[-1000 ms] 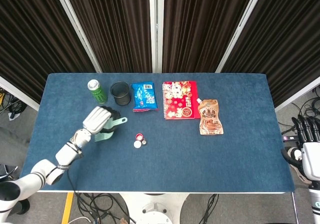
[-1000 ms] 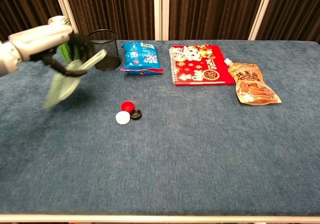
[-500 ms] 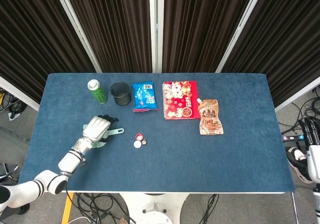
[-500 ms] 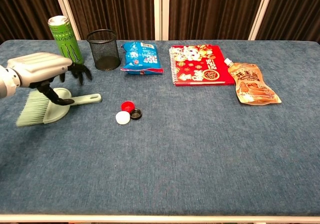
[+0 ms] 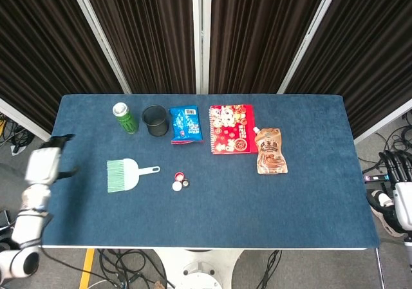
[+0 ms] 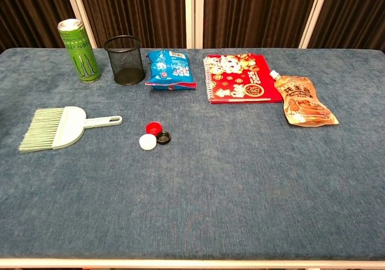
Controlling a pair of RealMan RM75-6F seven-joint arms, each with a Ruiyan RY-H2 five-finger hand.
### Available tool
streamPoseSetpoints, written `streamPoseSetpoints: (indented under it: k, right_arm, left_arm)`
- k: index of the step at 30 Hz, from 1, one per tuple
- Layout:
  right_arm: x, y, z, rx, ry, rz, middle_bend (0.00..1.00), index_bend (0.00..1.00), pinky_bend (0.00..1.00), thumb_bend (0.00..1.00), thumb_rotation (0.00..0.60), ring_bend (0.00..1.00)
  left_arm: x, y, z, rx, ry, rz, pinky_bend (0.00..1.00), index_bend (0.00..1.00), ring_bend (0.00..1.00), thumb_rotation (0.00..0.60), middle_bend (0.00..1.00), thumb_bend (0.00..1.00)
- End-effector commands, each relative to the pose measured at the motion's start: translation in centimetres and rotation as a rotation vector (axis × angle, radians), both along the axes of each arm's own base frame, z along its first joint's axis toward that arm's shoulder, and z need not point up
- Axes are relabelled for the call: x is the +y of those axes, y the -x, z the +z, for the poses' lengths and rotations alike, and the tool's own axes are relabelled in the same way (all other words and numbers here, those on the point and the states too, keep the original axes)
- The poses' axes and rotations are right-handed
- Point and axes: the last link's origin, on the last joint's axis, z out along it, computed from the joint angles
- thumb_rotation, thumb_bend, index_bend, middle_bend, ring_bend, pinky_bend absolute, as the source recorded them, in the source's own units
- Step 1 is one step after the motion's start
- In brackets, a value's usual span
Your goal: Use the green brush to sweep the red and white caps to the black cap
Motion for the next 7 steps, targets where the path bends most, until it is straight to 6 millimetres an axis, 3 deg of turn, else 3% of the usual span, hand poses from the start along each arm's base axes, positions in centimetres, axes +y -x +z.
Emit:
streamPoseSetpoints:
  k: [1,7]
  right_arm:
    - [0.4,-0.2,-0.4,-0.023,-0.017,0.009,0.06,0.0,0.0,0.17,0.6,0.0]
    - [1.5,-0.8,-1.2,-0.046,-0.033,0.03,0.06,0.0,0.0,0.16,0.6,0.0]
  left_arm:
    - [-5.1,2.2,2.8,0.09,-0.101,0.085,0.27,0.18,0.16,0.6,0.22,0.19]
    - [-10.5,1.7,2.6,0.126,-0.119,0.109,0.25,0.18,0.16,0.6,0.22,0.19]
